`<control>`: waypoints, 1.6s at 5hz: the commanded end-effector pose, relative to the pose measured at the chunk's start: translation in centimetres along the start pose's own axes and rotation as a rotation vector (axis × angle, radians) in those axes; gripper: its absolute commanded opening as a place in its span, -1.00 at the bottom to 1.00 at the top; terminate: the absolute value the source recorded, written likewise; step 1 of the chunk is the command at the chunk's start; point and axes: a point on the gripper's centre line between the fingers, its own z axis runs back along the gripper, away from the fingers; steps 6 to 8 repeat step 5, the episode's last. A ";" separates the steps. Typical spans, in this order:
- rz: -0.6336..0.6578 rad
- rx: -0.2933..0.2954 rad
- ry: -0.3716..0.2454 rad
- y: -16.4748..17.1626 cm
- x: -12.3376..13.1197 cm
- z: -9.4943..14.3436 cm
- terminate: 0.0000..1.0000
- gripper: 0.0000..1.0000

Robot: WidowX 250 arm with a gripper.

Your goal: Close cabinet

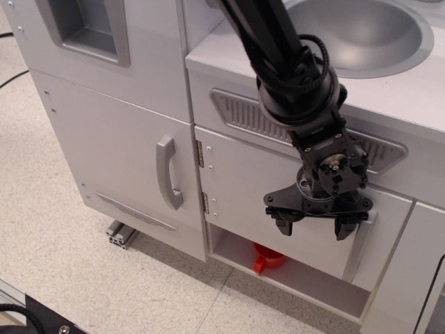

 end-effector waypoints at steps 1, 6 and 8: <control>0.013 -0.073 -0.057 -0.5 1.8 2.3 -1.00 1.00; -0.064 -0.079 0.020 2.7 -1.8 5.1 1.00 1.00; -0.064 -0.079 0.020 2.7 -1.8 5.1 1.00 1.00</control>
